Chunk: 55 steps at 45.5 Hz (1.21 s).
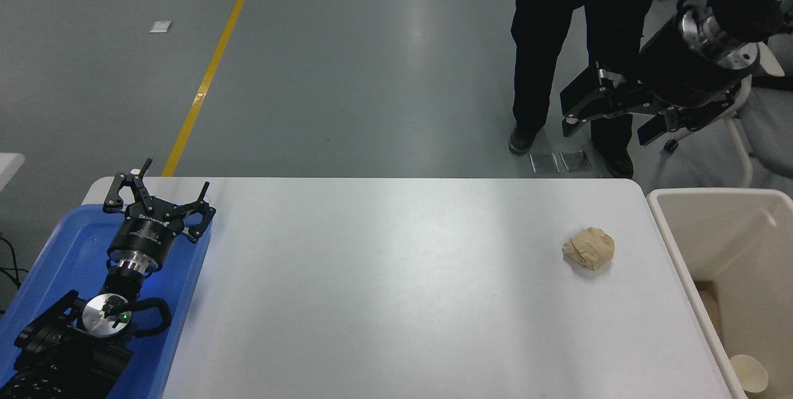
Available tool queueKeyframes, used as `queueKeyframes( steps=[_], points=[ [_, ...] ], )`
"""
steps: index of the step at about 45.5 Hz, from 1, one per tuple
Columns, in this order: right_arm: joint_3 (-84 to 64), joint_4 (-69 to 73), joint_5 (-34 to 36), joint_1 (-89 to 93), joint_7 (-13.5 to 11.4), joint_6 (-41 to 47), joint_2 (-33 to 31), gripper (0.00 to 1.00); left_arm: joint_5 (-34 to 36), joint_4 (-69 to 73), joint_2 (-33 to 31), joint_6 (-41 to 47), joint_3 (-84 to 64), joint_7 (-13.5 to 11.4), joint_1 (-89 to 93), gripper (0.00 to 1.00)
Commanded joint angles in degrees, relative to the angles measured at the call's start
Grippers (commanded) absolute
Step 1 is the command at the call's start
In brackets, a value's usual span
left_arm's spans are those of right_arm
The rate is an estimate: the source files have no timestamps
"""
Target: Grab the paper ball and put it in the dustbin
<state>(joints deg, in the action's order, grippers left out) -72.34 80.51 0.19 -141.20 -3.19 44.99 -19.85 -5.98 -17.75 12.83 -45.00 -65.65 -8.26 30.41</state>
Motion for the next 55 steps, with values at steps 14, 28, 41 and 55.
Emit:
queueKeyframes(
  steps=[14,28,41,55],
  points=[
    [-1.31,-0.44,-1.59,4.78,-0.24,0.01,0.34,1.00,0.00,0.00,0.00,0.00,-0.01,0.00,0.00,0.99],
    [-1.23,-1.85,-1.16,16.74,-0.15,-16.41,0.07,0.97,0.00,0.00,0.00,0.00,-0.01,0.00,0.00,0.99],
    [-0.43,-8.53,-0.63,28.34,-0.06,-26.36,0.25,0.98,0.00,-0.09,0.00,0.00,0.08,0.00,0.09,0.99],
    [1.58,-16.08,-0.54,43.63,-0.15,-37.61,0.60,0.99,0.00,-0.09,0.00,0.00,0.08,0.00,0.09,0.99]
  ],
)
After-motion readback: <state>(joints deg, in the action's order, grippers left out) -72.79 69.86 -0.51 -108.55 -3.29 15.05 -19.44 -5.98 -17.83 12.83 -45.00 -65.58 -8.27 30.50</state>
